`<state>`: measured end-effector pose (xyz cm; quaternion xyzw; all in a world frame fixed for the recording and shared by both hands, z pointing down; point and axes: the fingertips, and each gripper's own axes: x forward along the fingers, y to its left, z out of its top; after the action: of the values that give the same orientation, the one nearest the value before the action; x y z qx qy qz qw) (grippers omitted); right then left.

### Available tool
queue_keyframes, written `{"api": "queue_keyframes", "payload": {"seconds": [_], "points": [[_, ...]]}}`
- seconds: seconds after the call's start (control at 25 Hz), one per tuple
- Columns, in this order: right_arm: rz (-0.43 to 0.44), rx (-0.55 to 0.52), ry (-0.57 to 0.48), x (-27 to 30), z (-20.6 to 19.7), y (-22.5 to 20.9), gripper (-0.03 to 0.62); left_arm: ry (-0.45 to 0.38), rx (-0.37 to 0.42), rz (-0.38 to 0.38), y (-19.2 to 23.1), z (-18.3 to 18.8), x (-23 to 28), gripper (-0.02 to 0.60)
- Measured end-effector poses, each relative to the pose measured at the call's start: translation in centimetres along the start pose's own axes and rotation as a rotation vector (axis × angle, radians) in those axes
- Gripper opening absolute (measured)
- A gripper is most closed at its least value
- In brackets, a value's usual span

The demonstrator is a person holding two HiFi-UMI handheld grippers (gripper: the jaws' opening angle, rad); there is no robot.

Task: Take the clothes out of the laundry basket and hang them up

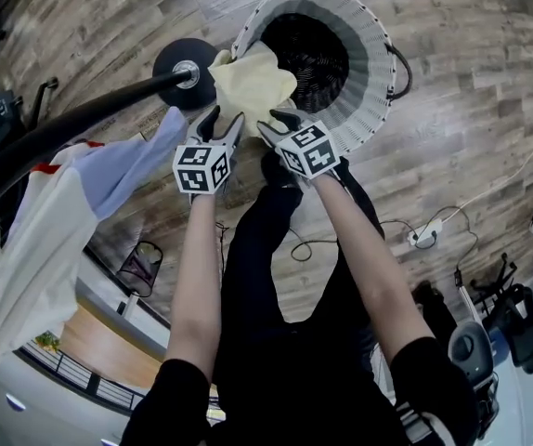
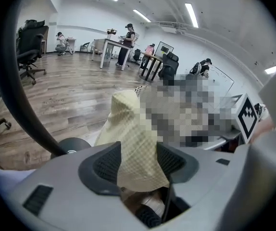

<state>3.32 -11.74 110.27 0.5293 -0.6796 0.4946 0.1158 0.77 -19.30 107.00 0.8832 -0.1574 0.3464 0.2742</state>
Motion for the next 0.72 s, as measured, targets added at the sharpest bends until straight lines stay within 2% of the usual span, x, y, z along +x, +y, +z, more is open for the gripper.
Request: {"api": "queue_keyframes", "payload": {"seconds": [0.08,0.12,0.2,0.24,0.32,0.44,0.72], "points": [[0.037,0.012,0.024,0.8,-0.4,0.1,0.159,0.012,0.021,-0.002,0.1,-0.1,0.7,0.244],[0.057,0.014,0.031,0.9,-0.4,0.2,0.124,0.018,0.032,-0.009,0.1,-0.2,0.9,0.236],[0.089,0.001,0.044,1.0,-0.3,0.9,0.038,0.031,0.046,-0.032,-0.3,-0.2,1.2,0.18],[0.095,-0.018,0.052,1.0,-0.2,1.2,0.026,0.039,0.051,-0.042,-0.5,-0.3,1.2,0.145],[0.092,-0.056,0.063,0.7,0.0,1.6,0.023,0.059,0.063,-0.049,-0.8,-0.5,1.0,0.101],[0.087,-0.063,0.065,-0.5,0.5,2.2,0.021,0.094,0.08,-0.042,-1.5,-0.6,0.3,0.077],[0.077,-0.064,0.027,-4.4,2.6,4.9,0.02,0.103,0.097,-0.035,-3.9,1.1,-3.5,0.061]]}}
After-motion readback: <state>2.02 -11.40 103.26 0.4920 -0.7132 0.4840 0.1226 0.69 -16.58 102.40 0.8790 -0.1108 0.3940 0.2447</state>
